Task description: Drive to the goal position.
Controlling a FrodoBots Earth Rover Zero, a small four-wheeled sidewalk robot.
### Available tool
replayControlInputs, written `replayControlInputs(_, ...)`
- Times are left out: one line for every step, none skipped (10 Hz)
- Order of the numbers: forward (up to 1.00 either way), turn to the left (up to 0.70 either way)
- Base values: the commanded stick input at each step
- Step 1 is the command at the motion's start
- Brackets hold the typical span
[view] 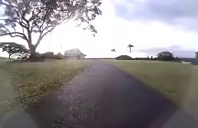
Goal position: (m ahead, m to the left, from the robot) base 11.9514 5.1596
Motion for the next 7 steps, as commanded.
replayControlInputs(0.60,0.00)
replayControlInputs(0.60,0.00)
replayControlInputs(0.60,0.00)
replayControlInputs(0.60,0.00)
replayControlInputs(0.60,0.00)
replayControlInputs(0.60,0.00)
replayControlInputs(0.60,0.00)
